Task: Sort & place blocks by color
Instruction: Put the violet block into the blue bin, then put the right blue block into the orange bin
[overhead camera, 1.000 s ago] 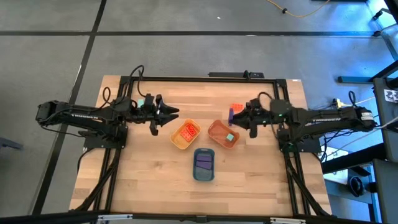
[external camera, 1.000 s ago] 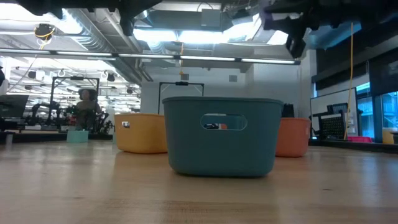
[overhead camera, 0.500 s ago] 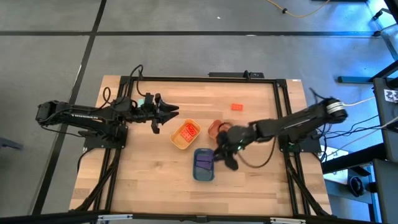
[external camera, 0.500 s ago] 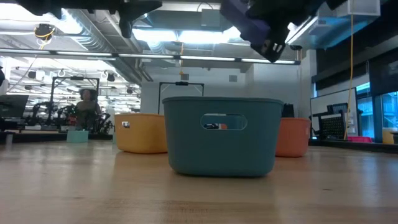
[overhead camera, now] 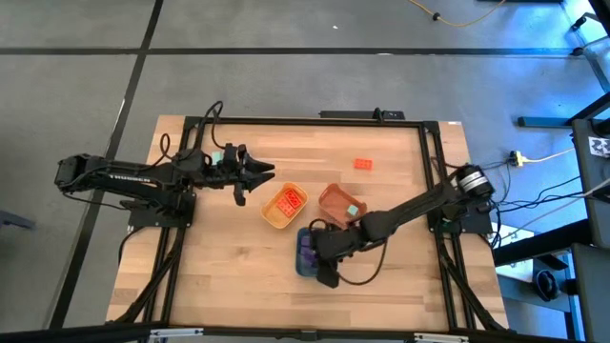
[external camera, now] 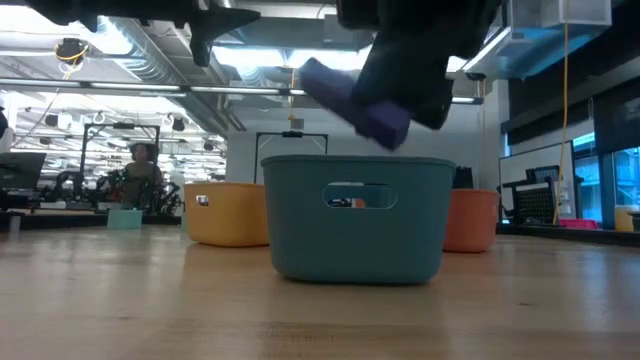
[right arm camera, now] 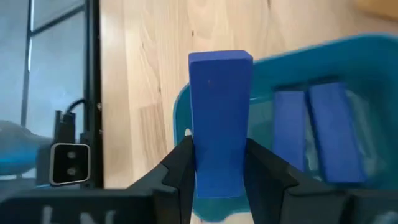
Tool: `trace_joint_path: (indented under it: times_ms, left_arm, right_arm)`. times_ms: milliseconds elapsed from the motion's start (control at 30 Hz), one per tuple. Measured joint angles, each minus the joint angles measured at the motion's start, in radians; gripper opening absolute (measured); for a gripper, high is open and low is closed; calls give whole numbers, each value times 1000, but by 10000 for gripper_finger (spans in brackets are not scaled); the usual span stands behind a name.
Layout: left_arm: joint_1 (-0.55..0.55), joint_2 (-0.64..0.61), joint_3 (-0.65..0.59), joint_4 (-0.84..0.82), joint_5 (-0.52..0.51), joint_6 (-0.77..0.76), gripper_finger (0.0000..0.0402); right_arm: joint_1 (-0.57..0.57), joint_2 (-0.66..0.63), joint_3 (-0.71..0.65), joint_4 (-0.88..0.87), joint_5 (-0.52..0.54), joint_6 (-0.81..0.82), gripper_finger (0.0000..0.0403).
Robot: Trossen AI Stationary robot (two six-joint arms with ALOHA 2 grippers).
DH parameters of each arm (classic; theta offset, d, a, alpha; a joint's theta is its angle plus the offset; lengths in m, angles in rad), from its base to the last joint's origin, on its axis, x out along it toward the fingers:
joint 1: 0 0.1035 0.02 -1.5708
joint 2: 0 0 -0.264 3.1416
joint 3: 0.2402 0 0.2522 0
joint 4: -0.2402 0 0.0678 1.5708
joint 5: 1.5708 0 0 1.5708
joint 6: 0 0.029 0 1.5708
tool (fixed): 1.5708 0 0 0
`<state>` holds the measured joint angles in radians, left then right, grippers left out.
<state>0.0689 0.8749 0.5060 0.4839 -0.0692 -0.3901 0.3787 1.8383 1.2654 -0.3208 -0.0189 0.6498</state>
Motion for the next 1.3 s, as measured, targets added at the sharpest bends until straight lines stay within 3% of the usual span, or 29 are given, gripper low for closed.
trace_joint_path:
  times_ms: [467, 733, 967, 1100, 1300]
  left_arm:
    - [0, 0, 0, 2, 0, 0, 133]
    - [0, 0, 0, 2, 0, 3, 133]
    - [0, 0, 0, 2, 0, 3, 133]
    - [0, 0, 0, 2, 0, 7, 133]
    - [0, 0, 0, 2, 1, 6, 133]
  right_arm:
    - [-1, 101, 11, -8, 0, -9, 104]
    - [-1, 101, 11, -6, -1, -63, 195]
    - [-9, 97, 23, -33, -11, -86, 239]
    - [-24, 34, 65, -185, -47, -190, 242]
    - [-38, -191, -14, -387, 48, -265, 242]
